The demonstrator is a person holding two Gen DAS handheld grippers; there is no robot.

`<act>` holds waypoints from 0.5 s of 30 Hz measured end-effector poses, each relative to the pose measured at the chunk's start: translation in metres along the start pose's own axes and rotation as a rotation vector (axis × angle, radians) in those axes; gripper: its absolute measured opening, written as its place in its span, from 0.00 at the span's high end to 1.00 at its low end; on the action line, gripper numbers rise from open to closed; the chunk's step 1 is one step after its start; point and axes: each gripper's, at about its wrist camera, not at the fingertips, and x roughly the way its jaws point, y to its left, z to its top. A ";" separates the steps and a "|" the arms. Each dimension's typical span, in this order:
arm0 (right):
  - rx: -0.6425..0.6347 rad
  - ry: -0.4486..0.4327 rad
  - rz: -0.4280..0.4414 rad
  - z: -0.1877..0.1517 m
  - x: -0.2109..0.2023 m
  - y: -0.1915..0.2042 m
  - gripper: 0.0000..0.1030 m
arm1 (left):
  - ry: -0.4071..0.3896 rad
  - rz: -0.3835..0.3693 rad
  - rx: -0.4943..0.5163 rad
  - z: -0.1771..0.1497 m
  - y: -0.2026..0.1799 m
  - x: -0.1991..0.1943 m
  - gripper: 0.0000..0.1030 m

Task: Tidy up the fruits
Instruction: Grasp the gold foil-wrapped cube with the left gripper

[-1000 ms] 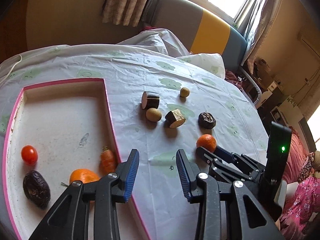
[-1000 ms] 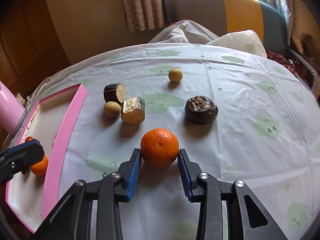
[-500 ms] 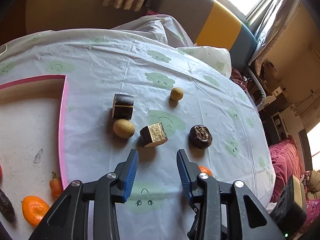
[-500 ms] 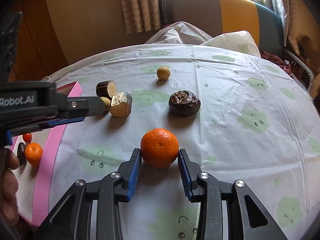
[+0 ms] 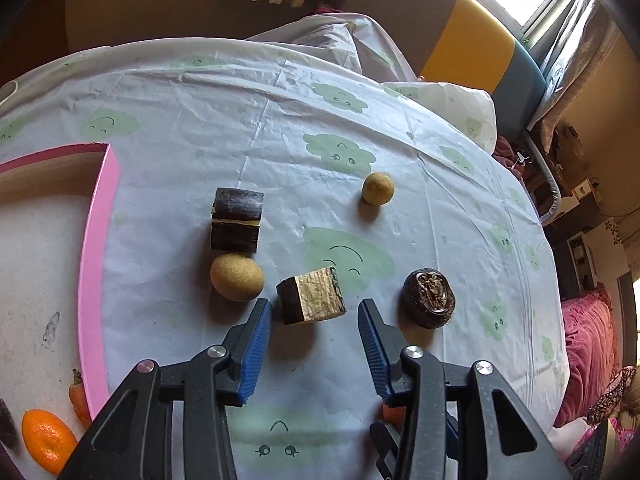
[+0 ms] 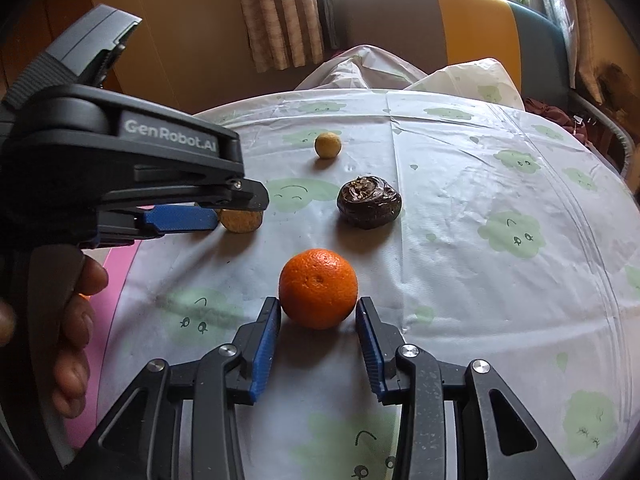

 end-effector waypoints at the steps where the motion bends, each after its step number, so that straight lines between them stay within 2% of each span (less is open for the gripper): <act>1: -0.003 -0.001 -0.002 0.000 0.000 0.000 0.63 | 0.001 -0.006 0.010 -0.001 0.000 0.002 0.66; 11: -0.008 -0.015 -0.014 -0.003 -0.001 0.002 0.63 | -0.085 0.006 0.150 -0.035 0.003 -0.031 0.67; 15: -0.011 -0.016 -0.019 -0.002 0.000 0.002 0.63 | -0.108 0.003 0.168 -0.045 0.007 -0.048 0.67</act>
